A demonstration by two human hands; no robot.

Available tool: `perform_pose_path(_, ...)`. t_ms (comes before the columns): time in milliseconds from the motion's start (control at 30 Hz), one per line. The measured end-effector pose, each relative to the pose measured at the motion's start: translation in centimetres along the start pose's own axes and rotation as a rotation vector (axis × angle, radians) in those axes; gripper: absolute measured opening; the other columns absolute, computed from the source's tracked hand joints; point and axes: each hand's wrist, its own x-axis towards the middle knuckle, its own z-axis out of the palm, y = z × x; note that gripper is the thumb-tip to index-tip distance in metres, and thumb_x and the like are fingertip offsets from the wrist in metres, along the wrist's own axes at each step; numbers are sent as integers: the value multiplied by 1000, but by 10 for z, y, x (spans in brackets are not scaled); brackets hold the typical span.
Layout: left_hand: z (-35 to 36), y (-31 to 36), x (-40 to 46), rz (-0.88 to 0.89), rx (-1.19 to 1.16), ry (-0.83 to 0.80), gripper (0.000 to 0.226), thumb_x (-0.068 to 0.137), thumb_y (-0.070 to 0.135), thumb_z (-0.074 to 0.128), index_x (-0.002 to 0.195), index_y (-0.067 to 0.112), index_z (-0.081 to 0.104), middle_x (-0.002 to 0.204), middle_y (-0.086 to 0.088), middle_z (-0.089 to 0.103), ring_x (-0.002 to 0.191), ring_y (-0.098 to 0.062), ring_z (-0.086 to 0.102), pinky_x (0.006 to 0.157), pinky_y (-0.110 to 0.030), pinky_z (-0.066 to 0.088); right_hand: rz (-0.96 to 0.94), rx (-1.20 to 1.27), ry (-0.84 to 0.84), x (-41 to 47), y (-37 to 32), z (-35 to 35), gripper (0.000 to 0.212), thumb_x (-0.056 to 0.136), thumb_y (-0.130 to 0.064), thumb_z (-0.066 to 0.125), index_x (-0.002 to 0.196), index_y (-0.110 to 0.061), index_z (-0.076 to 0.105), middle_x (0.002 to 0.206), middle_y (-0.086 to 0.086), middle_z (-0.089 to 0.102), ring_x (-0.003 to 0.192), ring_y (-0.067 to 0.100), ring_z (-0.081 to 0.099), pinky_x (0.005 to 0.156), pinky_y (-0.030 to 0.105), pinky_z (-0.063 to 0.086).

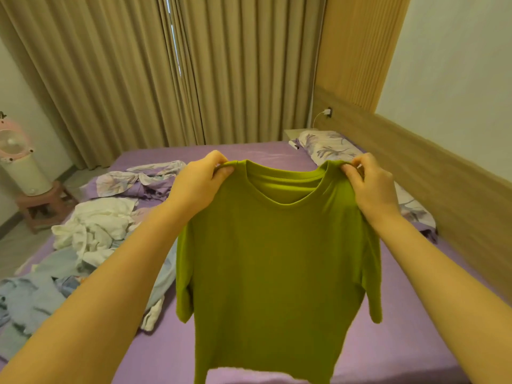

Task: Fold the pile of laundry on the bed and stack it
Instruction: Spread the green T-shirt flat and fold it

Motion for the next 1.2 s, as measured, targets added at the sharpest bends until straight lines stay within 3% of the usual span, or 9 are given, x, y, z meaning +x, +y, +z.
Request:
perform_pose_path(167, 52, -38, 6, -104, 67, -67, 20, 98, 37, 49, 97, 17, 54, 70, 4, 48, 71, -23, 47, 55, -35, 33, 36, -111, -136, 5, 43, 45, 30, 96, -35, 51, 89, -8, 62, 82, 17, 65, 79, 37, 57, 58, 37, 31)
perform_pose_path(367, 155, -101, 8, -274, 160, -290, 23, 98, 40, 45, 104, 19, 51, 86, -4, 60, 77, -26, 54, 58, -36, 39, 108, -199, -514, -4, 115, 130, 30, 99, -40, 41, 97, -17, 60, 88, 13, 67, 84, 35, 59, 56, 35, 27)
perform_pose_path(467, 221, -129, -1, -348, 199, -406, 23, 99, 40, 44, 104, 18, 47, 80, 0, 52, 72, -22, 50, 53, -35, 29, 178, -204, -718, -22, 161, 185, 29, 100, -40, 40, 100, -20, 60, 95, 8, 68, 92, 31, 60, 64, 38, 40)
perform_pose_path(567, 280, -155, -11, -450, 199, -549, 21, 100, 38, 41, 105, 17, 44, 84, -4, 56, 76, -26, 53, 56, -34, 29, 257, -229, -829, -42, 204, 232, 28, 99, -41, 41, 103, -22, 61, 103, 7, 68, 98, 30, 60, 68, 36, 39)
perform_pose_path(667, 322, -178, -15, -488, 204, -634, 24, 102, 35, 37, 111, 14, 42, 92, -8, 61, 72, -23, 47, 57, -34, 30, 292, -237, -885, -56, 237, 269, 30, 99, -41, 42, 106, -19, 61, 103, 12, 68, 97, 35, 61, 68, 38, 41)
perform_pose_path(800, 358, -201, -6, -498, 234, -639, 24, 103, 33, 36, 113, 12, 44, 94, -9, 62, 79, -28, 54, 51, -34, 23, 348, -173, -916, -59, 269, 311, 30, 100, -36, 42, 109, -15, 61, 104, 16, 68, 97, 38, 61, 76, 42, 47)
perform_pose_path(900, 379, -219, 2, -505, 311, -633, 26, 102, 34, 38, 113, 15, 51, 97, -9, 65, 86, -30, 59, 56, -35, 36, 368, -174, -931, -61, 287, 340, 29, 100, -32, 42, 112, -12, 59, 106, 19, 67, 98, 39, 60, 77, 43, 47)
perform_pose_path(1033, 401, -243, 10, -533, 312, -655, 27, 96, 42, 48, 99, 21, 62, 89, -3, 67, 85, -26, 61, 63, -35, 48, 386, -142, -905, -70, 304, 367, 27, 100, -25, 44, 112, -7, 60, 110, 18, 63, 100, 37, 58, 82, 44, 45)
perform_pose_path(1200, 415, -280, 31, -469, 240, -559, 33, 96, 41, 51, 82, 13, 63, 73, -6, 58, 70, -26, 55, 55, -39, 41, 419, -207, -832, -65, 325, 389, 30, 100, -30, 44, 116, -14, 63, 113, 14, 66, 102, 35, 60, 84, 43, 46)
